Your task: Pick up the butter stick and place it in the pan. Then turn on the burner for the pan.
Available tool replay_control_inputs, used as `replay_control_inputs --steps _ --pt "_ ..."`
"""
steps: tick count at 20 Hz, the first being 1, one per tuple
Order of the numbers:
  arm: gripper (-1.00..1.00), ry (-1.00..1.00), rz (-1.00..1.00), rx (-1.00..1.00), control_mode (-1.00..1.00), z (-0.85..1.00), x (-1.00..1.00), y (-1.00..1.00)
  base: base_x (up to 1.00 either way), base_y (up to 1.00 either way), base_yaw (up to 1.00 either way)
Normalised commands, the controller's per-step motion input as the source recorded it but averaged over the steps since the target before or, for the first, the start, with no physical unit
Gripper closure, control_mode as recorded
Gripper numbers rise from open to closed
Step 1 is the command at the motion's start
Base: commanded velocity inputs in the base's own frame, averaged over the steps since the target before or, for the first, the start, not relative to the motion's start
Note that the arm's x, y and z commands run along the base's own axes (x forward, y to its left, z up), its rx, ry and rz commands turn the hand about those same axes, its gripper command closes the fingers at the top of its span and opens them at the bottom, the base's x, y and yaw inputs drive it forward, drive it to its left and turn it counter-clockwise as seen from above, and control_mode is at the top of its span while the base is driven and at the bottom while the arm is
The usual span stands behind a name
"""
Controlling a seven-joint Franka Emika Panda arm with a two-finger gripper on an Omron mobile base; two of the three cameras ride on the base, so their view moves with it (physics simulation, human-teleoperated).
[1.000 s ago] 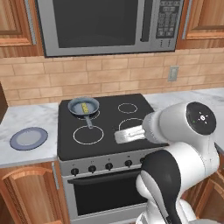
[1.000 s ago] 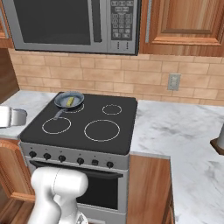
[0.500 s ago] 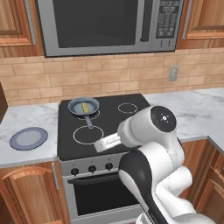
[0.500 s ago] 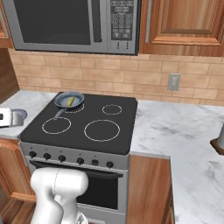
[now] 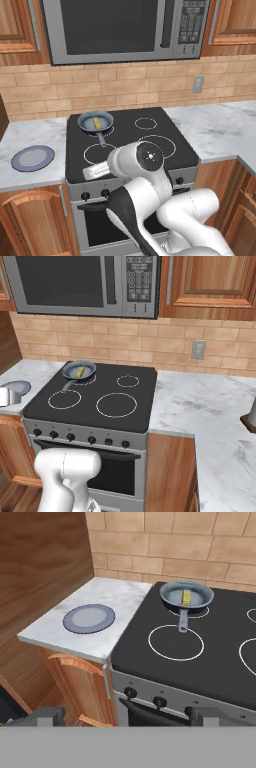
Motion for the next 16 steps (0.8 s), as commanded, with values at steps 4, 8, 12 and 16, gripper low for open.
replay_control_inputs --steps 4,8,12,16 --pt "-1.00 -0.14 0.01 0.20 -1.00 -0.86 0.16 0.04 0.00 0.00 0.00" --pt "-1.00 -0.18 0.04 0.21 -1.00 -0.85 -0.01 0.00 0.00 0.00 0.00" --pt "-1.00 -0.23 0.00 0.12 -1.00 -0.81 0.00 0.00 0.00 0.00 0.00" --pt "-1.00 -0.21 0.00 0.11 -1.00 -0.78 0.00 0.08 0.00 0.00 0.00"
